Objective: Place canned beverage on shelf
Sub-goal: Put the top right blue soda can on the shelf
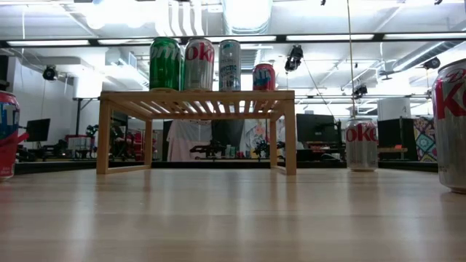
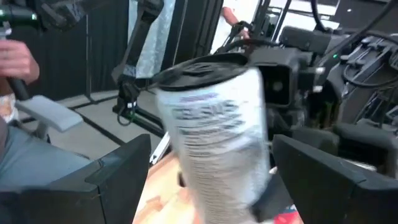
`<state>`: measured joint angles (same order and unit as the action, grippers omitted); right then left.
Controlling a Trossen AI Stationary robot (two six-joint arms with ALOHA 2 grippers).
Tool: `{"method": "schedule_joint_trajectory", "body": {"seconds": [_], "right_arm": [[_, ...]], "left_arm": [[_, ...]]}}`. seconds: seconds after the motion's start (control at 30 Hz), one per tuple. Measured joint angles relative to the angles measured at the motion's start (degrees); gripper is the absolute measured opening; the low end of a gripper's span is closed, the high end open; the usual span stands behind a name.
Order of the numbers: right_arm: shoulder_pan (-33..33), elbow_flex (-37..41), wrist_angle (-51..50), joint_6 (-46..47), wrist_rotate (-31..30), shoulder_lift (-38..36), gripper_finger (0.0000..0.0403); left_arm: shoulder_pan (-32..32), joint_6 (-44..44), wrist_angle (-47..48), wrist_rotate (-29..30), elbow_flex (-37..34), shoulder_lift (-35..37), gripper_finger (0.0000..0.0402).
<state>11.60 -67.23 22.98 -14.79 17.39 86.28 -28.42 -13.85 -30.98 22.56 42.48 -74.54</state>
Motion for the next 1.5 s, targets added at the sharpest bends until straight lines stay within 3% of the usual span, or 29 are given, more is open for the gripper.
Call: {"method": "schedule_joint_trajectory", "body": {"seconds": [0.43, 0.67, 0.9, 1.13, 1.5], "right_arm": [[0.02, 0.03, 7.99, -3.18, -5.76, 2.24, 0.0324], [-0.39, -0.41, 10.56, -2.55, -5.95, 3.2, 0.0314], [-0.55, -0.85, 10.3, -2.3, -5.93, 3.2, 0.0238], [-0.75, -0.87, 10.14, -1.34, -7.45, 3.2, 0.0238], [-2.02, -0.87, 7.87, 0.12, -8.35, 1.93, 0.0238]], "left_arm": [[0.09, 1.47, -0.81, 12.05, 0.0, 0.0, 0.0229], [0.14, 1.07, -0.74, 12.79, 0.0, -0.09, 0.0229], [0.33, 1.26, -0.88, 13.19, 0.0, -0.22, 0.0229], [0.38, 1.05, -0.86, 14.49, 0.0, -0.22, 0.0294], [0.46, 6.38, -0.94, 15.98, 0.0, -0.22, 0.0307]]}}
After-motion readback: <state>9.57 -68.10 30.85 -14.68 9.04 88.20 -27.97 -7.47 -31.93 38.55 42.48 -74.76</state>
